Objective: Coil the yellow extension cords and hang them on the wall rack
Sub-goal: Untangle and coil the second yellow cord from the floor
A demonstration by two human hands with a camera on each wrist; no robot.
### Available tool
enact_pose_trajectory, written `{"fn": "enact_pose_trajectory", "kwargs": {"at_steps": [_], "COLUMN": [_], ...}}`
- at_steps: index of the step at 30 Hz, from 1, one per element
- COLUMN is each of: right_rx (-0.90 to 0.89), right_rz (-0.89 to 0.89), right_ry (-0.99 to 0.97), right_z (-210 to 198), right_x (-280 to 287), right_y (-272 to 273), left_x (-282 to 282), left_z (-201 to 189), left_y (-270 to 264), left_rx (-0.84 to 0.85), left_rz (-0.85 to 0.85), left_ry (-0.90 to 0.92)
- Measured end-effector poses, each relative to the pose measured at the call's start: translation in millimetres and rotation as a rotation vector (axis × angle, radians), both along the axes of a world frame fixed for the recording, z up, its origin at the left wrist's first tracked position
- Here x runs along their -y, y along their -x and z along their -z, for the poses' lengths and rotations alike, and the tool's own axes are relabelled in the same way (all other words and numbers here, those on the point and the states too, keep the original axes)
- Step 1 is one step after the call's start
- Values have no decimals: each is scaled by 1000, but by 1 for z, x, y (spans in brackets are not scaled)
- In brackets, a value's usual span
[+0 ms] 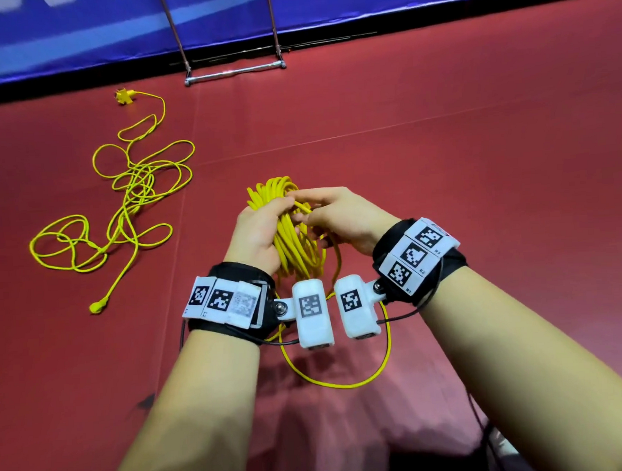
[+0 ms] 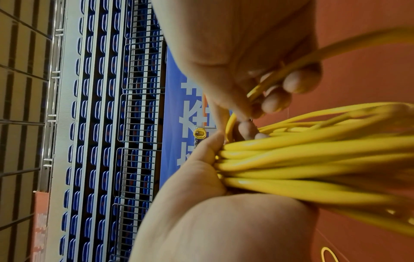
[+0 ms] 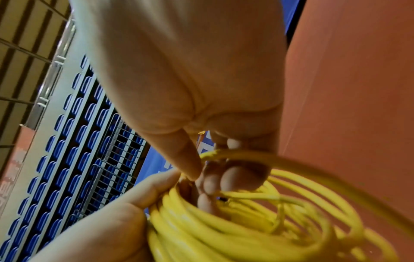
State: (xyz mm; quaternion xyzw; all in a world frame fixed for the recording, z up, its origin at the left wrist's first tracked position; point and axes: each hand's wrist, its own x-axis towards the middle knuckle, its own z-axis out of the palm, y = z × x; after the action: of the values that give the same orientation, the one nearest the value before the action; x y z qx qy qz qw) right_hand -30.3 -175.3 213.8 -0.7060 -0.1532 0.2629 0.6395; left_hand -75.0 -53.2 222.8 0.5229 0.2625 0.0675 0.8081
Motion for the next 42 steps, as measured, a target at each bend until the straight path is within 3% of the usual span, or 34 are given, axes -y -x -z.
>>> {"fn": "enact_pose_trajectory", "kwargs": {"at_steps": [4,7,11,16,22,24,28,30,33,37,42], "right_rx": [29,18,13,163,291,317,393,405,371,396,141], "right_rz": [-171,-175,-197,-428,-394,-197,448,612,595,395,84], "right_ry": [11,7,44,362,596,544,341,284,207,186,-158], "right_z": [0,-1,-4,8,24,25,21,15,6,-4,-10], "right_x": [3,1,12,37,44,48,56,57,56,38,11], "right_y": [2,1,-4,-14,-29,-34,-48,-52,-49,-31,-10], "left_x": [-10,-14,-24,-39,-50,-51,-48,-43,-37,-32,-25], "left_z": [-1,-1,-3,-7,-10,-9,-8,-8,-7,-7,-8], "left_y": [-3,-3,0,-3,-2,-1,-1,-2,-3,-2,-1], "left_rx": [-22,-27,-23,23,67,64,52,51,29,13,3], "left_rz": [-43,-44,-144,-290,-342,-304,-235,-212,-183,-133,-34], "left_ry": [-66,-83,27,32,69,88,102,108,38,-34,-49]}}
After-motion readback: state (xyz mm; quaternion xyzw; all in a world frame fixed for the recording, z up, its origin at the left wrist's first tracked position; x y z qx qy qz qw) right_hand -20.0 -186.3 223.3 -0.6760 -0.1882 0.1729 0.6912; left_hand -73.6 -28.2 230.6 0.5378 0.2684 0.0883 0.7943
